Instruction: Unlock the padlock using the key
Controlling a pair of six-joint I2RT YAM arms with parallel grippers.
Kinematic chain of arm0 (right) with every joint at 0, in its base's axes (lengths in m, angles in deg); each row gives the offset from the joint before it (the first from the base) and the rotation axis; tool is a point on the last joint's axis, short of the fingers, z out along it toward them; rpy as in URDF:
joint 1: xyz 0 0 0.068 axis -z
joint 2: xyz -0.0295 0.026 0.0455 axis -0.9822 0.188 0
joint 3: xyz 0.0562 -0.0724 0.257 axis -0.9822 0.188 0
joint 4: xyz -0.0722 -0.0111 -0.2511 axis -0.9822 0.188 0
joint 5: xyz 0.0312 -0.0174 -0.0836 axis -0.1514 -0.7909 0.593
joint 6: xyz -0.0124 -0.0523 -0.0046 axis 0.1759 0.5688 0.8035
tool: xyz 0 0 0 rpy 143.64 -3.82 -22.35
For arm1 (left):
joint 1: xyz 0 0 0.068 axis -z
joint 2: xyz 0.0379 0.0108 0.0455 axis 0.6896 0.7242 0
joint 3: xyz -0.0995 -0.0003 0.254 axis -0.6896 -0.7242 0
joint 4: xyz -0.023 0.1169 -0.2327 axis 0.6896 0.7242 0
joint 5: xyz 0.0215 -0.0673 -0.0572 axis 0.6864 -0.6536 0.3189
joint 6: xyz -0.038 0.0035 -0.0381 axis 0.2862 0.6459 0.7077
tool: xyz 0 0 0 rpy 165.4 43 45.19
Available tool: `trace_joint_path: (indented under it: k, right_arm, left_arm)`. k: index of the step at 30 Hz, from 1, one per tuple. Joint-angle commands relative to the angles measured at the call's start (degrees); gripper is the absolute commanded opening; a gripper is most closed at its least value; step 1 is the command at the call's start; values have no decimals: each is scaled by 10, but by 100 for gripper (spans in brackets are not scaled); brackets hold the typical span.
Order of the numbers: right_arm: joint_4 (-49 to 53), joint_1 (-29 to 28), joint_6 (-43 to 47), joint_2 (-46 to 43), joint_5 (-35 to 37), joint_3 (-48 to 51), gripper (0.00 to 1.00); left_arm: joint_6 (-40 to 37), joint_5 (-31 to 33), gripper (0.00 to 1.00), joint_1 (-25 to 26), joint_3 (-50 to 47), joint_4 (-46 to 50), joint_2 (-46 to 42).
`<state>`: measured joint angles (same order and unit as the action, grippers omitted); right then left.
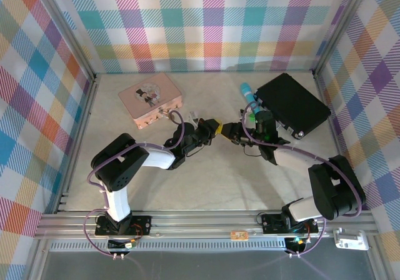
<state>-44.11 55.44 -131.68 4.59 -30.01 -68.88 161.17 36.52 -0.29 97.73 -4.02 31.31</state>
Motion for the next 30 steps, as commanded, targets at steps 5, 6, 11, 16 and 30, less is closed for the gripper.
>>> trace_joint_path:
  k: [5, 6, 11, 16, 30]
  right_arm:
    - [-40, -4, -9, 17, -15, -3, 18]
    - [-46, -4, -12, 22, -17, -4, 17]
    - [-80, -5, -31, 41, -26, -2, 16]
    - [-79, -5, -22, 39, -24, -3, 0]
    - [148, 15, 205, -32, -25, -45, 0]
  left_arm:
    - [11, 3, 0, 16, 10, -62, 11]
    - [14, 3, 0, 17, 11, -67, 12]
    - [16, 0, 0, 21, 20, -65, 10]
    - [16, -4, 0, 23, 24, -67, 8]
    - [-25, -21, 67, -26, -44, -17, -63]
